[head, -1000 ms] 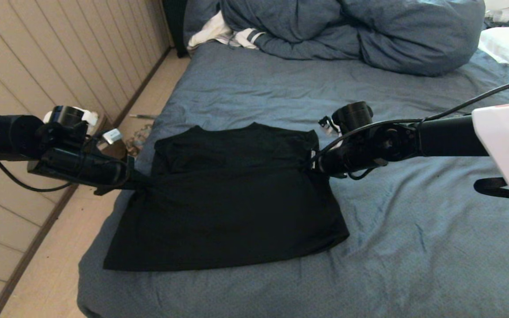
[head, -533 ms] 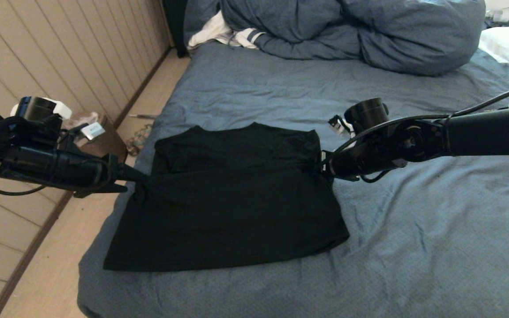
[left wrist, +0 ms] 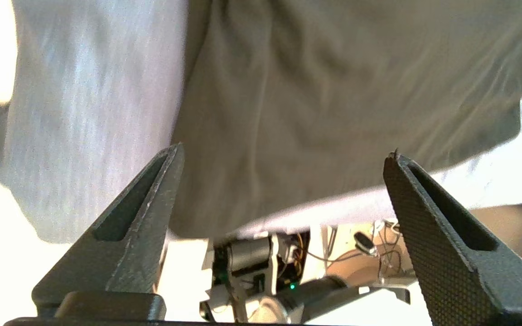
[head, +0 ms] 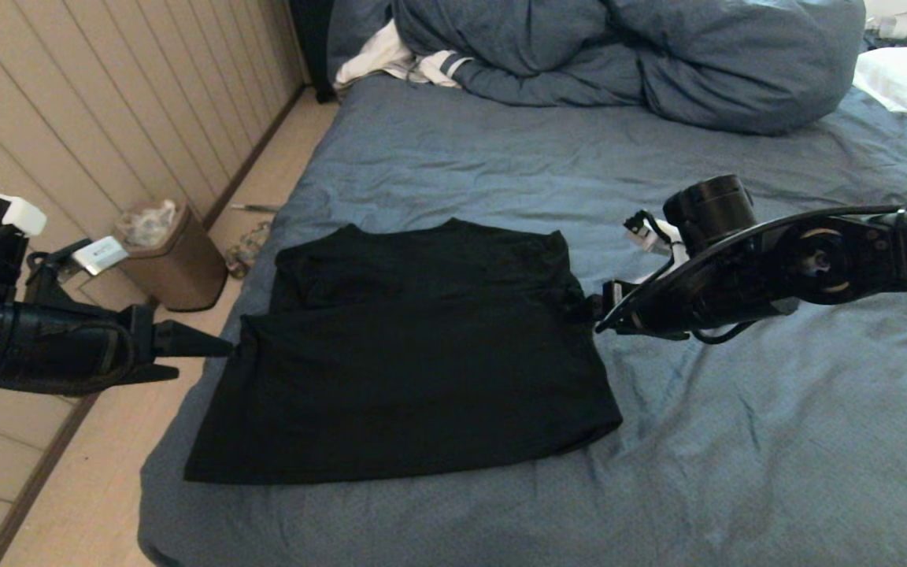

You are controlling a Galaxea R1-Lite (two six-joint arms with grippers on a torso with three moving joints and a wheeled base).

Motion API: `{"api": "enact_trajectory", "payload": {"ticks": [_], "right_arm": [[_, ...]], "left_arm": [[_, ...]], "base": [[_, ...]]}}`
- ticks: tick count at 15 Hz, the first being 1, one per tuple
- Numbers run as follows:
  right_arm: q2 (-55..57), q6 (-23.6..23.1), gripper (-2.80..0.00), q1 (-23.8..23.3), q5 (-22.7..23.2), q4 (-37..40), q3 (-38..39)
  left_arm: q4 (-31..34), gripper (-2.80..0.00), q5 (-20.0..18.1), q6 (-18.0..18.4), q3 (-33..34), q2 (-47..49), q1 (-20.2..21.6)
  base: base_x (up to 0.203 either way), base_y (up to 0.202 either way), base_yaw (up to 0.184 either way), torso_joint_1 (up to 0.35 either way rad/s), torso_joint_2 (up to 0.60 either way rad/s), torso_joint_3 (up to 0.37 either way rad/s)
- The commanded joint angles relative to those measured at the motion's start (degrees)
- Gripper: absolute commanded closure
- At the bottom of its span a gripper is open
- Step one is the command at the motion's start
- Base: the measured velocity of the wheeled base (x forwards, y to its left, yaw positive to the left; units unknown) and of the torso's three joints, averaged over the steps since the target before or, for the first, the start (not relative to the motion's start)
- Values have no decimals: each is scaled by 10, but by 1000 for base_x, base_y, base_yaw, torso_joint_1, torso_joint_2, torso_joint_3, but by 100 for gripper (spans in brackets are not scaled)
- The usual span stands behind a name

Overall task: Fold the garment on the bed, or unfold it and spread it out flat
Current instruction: Fold the black T-shirt

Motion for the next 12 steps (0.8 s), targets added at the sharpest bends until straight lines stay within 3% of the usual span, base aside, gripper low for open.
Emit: {"api": "enact_trajectory", "payload": {"ticks": [1,2,3,5,12], "right_arm": [[-40,1,-280,-2,1,0,30],[-45,2,0,-3,1,0,36],[-54,2,0,-2,2,0,51],[-76,3,0,-1,3,-1,93],[-111,7,0,-2,3,-1,150]], "left_arm": [[2,-280,-2,0,41,-52,9],[1,-280,-3,0,50,-59,10],[1,0,-3,8,65,-70,9],[1,0,-6,29,109,-93,9],[-12,0,-36,31,126,-57,7]], "base": [[0,0,0,0,0,0],[0,0,0,0,0,0],[0,0,0,0,0,0],[0,0,0,0,0,0],[0,0,0,0,0,0]]}}
